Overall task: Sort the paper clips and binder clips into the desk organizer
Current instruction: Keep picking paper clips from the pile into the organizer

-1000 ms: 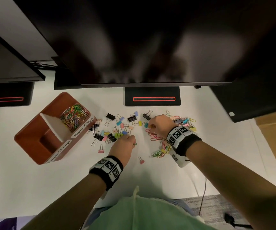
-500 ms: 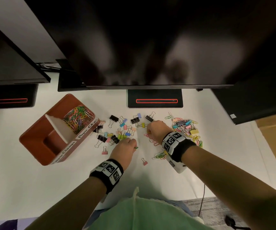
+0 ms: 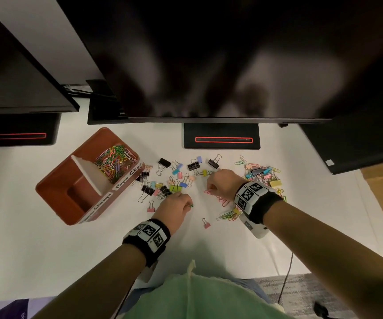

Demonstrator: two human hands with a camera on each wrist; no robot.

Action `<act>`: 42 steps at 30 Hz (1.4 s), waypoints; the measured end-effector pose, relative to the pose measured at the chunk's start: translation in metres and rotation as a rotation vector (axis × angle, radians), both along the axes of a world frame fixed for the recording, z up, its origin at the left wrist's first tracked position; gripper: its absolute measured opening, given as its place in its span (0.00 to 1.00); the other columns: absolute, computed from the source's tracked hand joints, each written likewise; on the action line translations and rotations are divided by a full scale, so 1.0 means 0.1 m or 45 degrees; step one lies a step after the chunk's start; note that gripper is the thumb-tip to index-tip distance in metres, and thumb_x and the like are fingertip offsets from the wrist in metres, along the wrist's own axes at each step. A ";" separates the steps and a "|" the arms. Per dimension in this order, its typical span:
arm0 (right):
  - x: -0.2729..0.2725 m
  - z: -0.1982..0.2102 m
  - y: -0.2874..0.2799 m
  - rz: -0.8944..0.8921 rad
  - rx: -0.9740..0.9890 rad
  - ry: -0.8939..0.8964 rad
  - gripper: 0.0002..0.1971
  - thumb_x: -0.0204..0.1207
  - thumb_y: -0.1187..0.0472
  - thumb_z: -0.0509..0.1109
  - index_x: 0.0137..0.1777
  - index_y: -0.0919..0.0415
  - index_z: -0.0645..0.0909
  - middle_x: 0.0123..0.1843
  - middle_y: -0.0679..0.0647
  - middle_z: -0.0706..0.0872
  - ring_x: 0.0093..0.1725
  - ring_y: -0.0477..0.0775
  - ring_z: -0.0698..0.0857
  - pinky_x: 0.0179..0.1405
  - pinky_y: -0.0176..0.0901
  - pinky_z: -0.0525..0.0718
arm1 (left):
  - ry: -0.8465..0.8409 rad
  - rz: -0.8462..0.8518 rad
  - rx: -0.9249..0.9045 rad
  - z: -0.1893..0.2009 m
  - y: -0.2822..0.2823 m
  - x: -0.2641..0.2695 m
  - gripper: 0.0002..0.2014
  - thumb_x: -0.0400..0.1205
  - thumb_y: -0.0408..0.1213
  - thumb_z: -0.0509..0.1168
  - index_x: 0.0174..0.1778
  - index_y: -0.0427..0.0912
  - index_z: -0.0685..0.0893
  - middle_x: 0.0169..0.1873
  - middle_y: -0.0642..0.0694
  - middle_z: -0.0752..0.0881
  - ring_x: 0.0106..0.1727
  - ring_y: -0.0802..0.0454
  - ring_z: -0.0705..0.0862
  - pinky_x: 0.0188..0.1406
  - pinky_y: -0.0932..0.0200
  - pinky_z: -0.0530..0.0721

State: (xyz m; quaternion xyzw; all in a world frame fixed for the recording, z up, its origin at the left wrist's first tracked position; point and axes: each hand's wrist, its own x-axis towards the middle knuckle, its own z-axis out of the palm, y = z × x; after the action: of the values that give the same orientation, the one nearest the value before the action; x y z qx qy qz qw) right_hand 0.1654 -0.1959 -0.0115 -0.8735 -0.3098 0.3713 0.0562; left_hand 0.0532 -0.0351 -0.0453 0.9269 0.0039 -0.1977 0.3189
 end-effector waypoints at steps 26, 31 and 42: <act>-0.08 0.52 1.30 -0.225 0.970 -0.102 0.11 0.78 0.61 0.67 0.59 0.59 0.81 0.57 0.55 0.84 0.49 0.49 0.85 0.55 0.37 0.82 | -0.416 0.456 -0.079 1.13 1.12 0.00 0.13 0.80 0.36 0.65 0.60 0.46 0.79 0.52 0.53 0.77 0.44 0.65 0.77 0.48 0.72 0.76; 0.01 0.35 0.09 -0.445 0.630 -0.288 0.09 0.79 0.64 0.64 0.56 0.57 0.83 0.53 0.54 0.87 0.42 0.45 0.79 0.48 0.41 0.82 | -0.182 0.140 -0.246 0.78 0.55 0.07 0.11 0.78 0.37 0.67 0.55 0.49 0.79 0.45 0.50 0.80 0.38 0.59 0.81 0.36 0.64 0.81; 0.45 -0.06 -0.99 -0.656 0.278 -0.215 0.17 0.77 0.62 0.65 0.66 0.56 0.77 0.68 0.56 0.80 0.66 0.58 0.78 0.70 0.48 0.75 | 0.081 -0.334 -0.001 0.23 -0.69 0.54 0.21 0.78 0.42 0.65 0.68 0.48 0.75 0.62 0.47 0.74 0.62 0.49 0.77 0.61 0.51 0.80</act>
State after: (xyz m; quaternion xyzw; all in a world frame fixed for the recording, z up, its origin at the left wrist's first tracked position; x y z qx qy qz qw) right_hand 0.2101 -0.2949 -0.0171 -0.9400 -0.1193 0.2352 0.2165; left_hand 0.1073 -0.1039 -0.0225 0.9126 -0.1074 -0.2672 0.2903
